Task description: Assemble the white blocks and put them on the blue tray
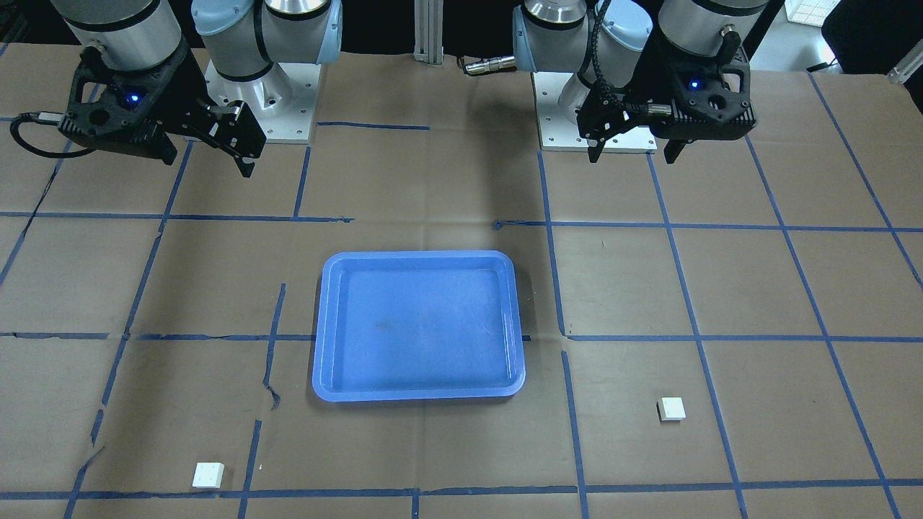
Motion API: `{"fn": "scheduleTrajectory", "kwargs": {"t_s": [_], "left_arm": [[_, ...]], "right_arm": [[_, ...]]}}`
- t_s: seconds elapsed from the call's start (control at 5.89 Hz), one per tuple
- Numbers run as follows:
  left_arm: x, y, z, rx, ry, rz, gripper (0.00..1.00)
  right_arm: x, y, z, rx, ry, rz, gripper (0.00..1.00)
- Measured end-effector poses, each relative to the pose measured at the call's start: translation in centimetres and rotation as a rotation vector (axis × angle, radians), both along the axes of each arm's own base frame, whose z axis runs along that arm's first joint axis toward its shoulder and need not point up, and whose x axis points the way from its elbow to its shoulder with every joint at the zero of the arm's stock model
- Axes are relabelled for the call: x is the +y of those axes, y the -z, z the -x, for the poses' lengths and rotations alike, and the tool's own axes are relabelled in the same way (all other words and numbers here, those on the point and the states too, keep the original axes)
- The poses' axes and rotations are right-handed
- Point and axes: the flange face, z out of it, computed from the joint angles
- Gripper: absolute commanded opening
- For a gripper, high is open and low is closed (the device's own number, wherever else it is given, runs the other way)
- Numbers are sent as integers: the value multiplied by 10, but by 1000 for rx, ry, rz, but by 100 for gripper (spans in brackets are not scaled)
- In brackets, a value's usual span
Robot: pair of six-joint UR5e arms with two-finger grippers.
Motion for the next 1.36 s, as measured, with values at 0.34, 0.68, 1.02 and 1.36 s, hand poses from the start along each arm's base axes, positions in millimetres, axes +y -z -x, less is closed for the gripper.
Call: {"fn": "scheduleTrajectory", "kwargs": {"t_s": [0.34,0.68,1.02,1.36], "left_arm": [[0,0,0,1,0,0,99],[0,-1,2,-2,7,2,99],[0,-2,0,-2,6,4,99],[-2,0,-6,-1,4,0,99]], "right_arm": [[0,0,0,0,0,0,100],[0,0,0,0,0,0,100],[0,0,0,0,0,0,100],[0,0,0,0,0,0,100]]}}
